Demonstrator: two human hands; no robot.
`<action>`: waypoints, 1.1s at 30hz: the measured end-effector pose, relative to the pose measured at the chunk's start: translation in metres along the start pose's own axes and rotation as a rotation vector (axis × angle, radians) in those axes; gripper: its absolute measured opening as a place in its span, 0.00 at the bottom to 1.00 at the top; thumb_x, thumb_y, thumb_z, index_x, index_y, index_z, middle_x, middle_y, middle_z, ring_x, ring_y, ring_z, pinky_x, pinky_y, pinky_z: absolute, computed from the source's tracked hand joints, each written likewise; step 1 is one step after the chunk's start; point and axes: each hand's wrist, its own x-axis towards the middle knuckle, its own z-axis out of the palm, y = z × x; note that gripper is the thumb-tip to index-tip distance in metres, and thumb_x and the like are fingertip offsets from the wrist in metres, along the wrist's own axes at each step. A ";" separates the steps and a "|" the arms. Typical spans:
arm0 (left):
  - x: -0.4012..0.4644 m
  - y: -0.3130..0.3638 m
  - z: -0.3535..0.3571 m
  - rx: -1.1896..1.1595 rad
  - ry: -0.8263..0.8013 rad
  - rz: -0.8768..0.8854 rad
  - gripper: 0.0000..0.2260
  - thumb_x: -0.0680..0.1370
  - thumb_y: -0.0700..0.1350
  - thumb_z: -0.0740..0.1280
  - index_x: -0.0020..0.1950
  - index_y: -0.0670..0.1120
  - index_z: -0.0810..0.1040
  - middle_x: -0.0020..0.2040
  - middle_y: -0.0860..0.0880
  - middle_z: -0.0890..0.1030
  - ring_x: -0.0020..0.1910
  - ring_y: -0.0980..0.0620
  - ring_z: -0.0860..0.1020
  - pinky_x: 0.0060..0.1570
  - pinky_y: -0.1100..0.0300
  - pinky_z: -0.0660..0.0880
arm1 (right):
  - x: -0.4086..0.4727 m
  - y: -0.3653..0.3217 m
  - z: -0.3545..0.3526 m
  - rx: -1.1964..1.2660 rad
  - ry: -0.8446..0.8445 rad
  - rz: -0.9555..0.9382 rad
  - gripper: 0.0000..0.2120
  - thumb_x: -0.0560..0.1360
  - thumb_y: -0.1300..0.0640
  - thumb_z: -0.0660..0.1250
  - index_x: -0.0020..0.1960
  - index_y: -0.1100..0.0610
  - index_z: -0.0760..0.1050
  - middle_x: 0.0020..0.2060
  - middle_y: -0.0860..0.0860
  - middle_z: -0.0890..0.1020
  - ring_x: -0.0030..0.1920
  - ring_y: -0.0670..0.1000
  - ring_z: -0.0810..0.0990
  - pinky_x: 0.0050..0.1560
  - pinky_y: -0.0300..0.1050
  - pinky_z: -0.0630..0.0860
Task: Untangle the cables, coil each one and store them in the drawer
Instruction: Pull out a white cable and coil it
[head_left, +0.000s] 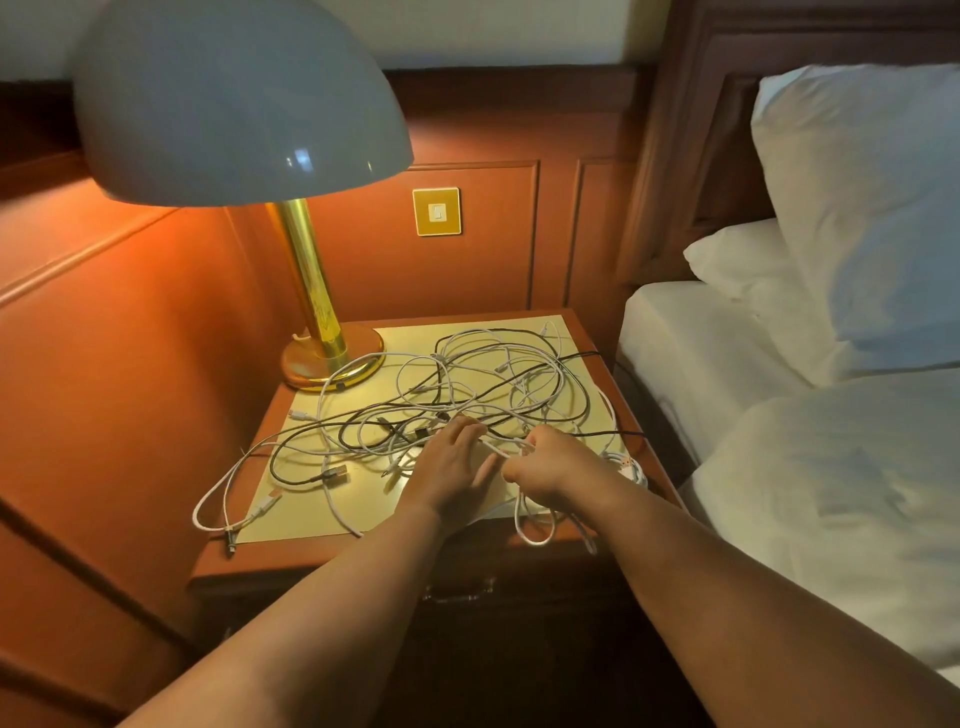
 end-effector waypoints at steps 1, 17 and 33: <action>0.000 0.000 0.000 0.006 0.012 0.010 0.23 0.82 0.57 0.60 0.73 0.47 0.69 0.72 0.50 0.69 0.71 0.50 0.67 0.70 0.54 0.65 | 0.002 0.003 0.002 -0.080 0.051 -0.008 0.17 0.77 0.47 0.63 0.63 0.53 0.70 0.52 0.53 0.78 0.48 0.53 0.76 0.40 0.45 0.70; 0.001 -0.002 0.002 0.107 0.021 -0.025 0.25 0.80 0.64 0.57 0.71 0.51 0.70 0.69 0.52 0.71 0.70 0.51 0.67 0.74 0.49 0.59 | 0.002 0.018 -0.012 0.077 0.373 -0.179 0.14 0.79 0.50 0.62 0.56 0.57 0.80 0.50 0.53 0.84 0.47 0.53 0.78 0.43 0.48 0.75; -0.019 0.052 -0.087 -0.358 0.169 0.148 0.11 0.83 0.46 0.62 0.55 0.42 0.82 0.46 0.48 0.84 0.44 0.47 0.83 0.43 0.48 0.81 | -0.064 0.012 -0.028 0.165 -0.008 -0.092 0.11 0.73 0.55 0.69 0.53 0.58 0.82 0.55 0.53 0.81 0.54 0.53 0.78 0.47 0.45 0.76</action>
